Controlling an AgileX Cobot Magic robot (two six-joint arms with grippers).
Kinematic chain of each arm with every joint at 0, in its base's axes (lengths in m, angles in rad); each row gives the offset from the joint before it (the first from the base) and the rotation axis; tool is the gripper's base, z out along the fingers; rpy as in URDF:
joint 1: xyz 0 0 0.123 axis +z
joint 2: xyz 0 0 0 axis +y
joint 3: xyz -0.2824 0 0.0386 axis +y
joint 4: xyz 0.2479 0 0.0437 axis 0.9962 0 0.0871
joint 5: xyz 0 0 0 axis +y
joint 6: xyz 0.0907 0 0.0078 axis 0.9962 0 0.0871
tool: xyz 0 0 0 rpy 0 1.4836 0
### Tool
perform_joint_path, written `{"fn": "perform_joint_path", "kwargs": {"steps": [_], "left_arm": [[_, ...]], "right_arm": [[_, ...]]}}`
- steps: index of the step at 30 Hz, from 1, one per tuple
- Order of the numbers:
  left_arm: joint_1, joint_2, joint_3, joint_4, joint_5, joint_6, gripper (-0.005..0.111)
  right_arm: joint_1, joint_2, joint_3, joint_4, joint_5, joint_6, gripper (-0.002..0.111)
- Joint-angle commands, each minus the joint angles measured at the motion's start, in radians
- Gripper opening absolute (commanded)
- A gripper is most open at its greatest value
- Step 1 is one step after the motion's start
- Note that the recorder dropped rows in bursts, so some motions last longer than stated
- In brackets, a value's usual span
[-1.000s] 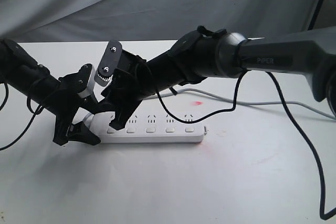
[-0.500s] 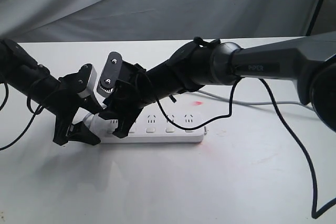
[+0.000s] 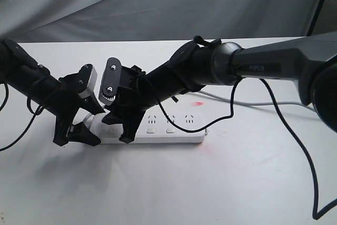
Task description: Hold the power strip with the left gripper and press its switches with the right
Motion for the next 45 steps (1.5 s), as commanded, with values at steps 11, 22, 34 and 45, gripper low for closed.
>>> {"fn": "perform_joint_path", "kwargs": {"steps": [11, 22, 34, 45], "left_arm": [[-0.004, -0.002, -0.004, 0.015, -0.013, -0.007, 0.071], [-0.004, -0.002, -0.004, 0.015, -0.013, -0.007, 0.071], [-0.004, -0.002, -0.004, 0.015, -0.013, -0.007, 0.071], [-0.004, -0.002, -0.004, 0.015, -0.013, -0.007, 0.071]], "right_arm": [[0.011, -0.002, 0.025, -0.023, -0.033, -0.04, 0.033], [0.018, -0.002, 0.025, -0.027, -0.035, -0.052, 0.033], [0.018, -0.002, 0.025, -0.043, -0.038, -0.058, 0.033], [0.024, 0.002, 0.025, -0.053, -0.056, -0.078, 0.033]]}}
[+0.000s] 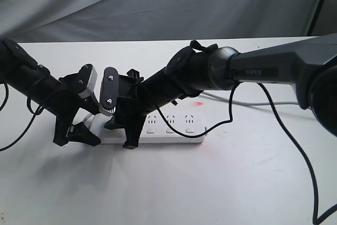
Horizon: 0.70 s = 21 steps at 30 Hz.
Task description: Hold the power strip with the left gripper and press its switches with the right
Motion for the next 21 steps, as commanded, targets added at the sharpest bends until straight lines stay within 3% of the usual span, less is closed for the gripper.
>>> {"fn": "perform_joint_path", "kwargs": {"steps": [1, 21], "left_arm": [[-0.004, -0.002, -0.004, 0.015, -0.013, -0.007, 0.071], [-0.004, -0.002, -0.004, 0.015, -0.013, -0.007, 0.071]], "right_arm": [[0.007, 0.001, 0.002, -0.013, -0.011, -0.016, 0.033], [0.019, 0.029, 0.002, -0.05, -0.016, -0.016, 0.033]]}}
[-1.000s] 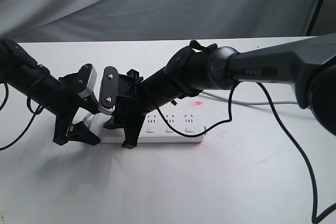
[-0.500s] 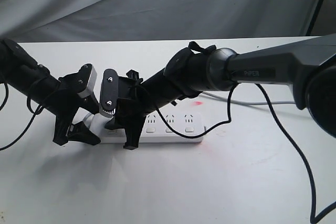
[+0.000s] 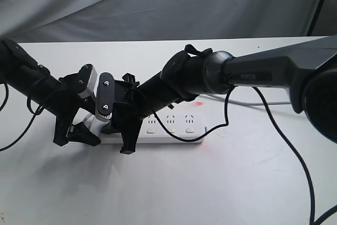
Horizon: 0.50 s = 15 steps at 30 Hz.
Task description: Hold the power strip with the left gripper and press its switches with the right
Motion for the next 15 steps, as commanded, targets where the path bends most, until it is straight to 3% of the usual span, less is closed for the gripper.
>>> {"fn": "perform_joint_path", "kwargs": {"steps": [1, 15], "left_arm": [[-0.004, -0.002, -0.004, 0.015, -0.013, -0.007, 0.071], [-0.004, -0.002, -0.004, 0.015, -0.013, -0.007, 0.071]], "right_arm": [[0.002, 0.013, 0.002, -0.04, -0.008, -0.005, 0.033], [-0.012, 0.013, 0.002, -0.056, -0.023, -0.005, 0.033]]}}
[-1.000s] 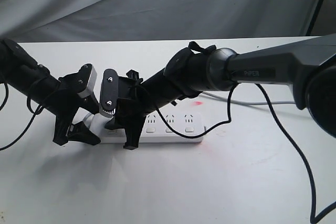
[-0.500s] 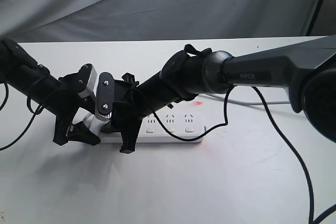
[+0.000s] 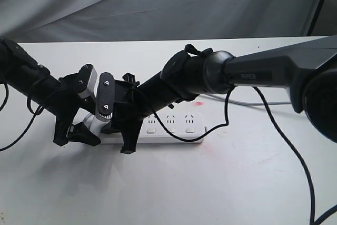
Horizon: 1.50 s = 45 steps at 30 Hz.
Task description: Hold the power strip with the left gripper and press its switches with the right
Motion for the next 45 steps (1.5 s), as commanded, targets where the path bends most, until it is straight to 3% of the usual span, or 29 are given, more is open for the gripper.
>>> {"fn": "perform_joint_path", "kwargs": {"steps": [1, 45], "left_arm": [[-0.004, -0.002, -0.004, 0.015, -0.013, -0.007, 0.071], [-0.004, -0.002, -0.004, 0.015, -0.013, -0.007, 0.071]], "right_arm": [[-0.015, 0.013, 0.002, -0.053, -0.023, -0.005, 0.033], [0.005, 0.082, 0.047, -0.076, -0.029, -0.012, 0.033]]}}
